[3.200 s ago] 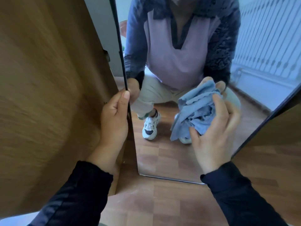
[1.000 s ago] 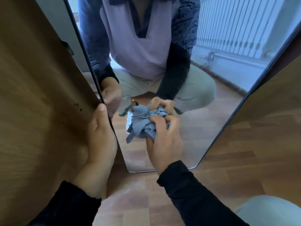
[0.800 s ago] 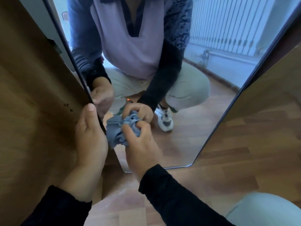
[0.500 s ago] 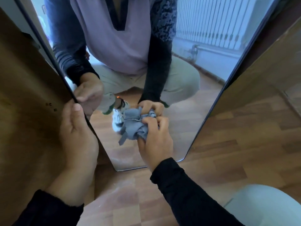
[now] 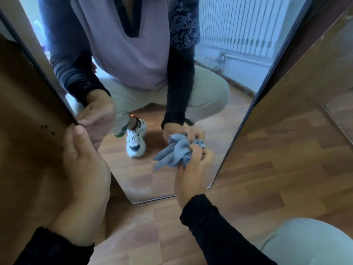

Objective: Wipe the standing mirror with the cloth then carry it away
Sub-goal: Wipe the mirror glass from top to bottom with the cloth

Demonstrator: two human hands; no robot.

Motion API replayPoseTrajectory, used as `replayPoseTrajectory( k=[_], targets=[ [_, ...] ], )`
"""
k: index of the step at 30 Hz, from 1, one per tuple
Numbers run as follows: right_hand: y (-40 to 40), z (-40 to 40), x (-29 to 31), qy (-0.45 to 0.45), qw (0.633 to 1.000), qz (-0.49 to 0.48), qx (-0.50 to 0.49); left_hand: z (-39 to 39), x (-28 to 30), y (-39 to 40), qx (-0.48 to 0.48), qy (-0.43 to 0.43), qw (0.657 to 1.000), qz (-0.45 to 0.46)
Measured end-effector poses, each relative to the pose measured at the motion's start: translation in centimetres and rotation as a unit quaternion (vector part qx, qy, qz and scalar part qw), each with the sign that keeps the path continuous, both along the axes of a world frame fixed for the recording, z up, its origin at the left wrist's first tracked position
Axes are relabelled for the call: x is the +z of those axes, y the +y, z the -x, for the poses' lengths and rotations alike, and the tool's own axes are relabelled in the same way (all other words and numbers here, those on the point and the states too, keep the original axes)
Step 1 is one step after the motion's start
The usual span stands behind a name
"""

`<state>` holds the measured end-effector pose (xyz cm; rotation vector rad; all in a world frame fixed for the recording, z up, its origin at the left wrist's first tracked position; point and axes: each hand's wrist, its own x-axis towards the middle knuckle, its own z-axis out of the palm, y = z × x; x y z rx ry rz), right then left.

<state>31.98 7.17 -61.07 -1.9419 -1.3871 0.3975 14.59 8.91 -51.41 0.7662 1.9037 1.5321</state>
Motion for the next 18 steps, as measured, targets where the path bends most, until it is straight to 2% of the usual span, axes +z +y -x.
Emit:
replayPoseTrajectory(
  k=[3, 9, 11, 13, 15, 18],
  targets=[
    [0.4, -0.9, -0.3, -0.01, 1.0, 0.001, 0.015, 0.2, -0.4, 0.2, 0.01, -0.008, 1.0, -0.011],
    [2.4, -5.9, 1.5, 0.052, 0.982, -0.015, -0.181, 0.1, -0.7, 0.3, 0.021, -0.024, 0.999, -0.021],
    [2.6, -5.6, 1.3, 0.073, 0.974, -0.001, -0.215, -0.1, -0.5, 0.2, 0.021, -0.02, 0.999, -0.015],
    [2.0, -4.2, 0.8, 0.053, 0.981, 0.014, -0.186, -0.2, -0.3, 0.1, 0.019, -0.017, 1.0, -0.007],
    [0.5, -2.7, -0.2, 0.005, 0.993, 0.042, -0.109, -0.5, -0.2, 0.1, 0.017, -0.02, 1.0, -0.005],
    [-0.7, -1.7, -1.1, 0.019, 0.997, 0.07, -0.028, -0.5, -0.1, 0.1, 0.026, -0.033, 0.999, -0.003]
  ],
)
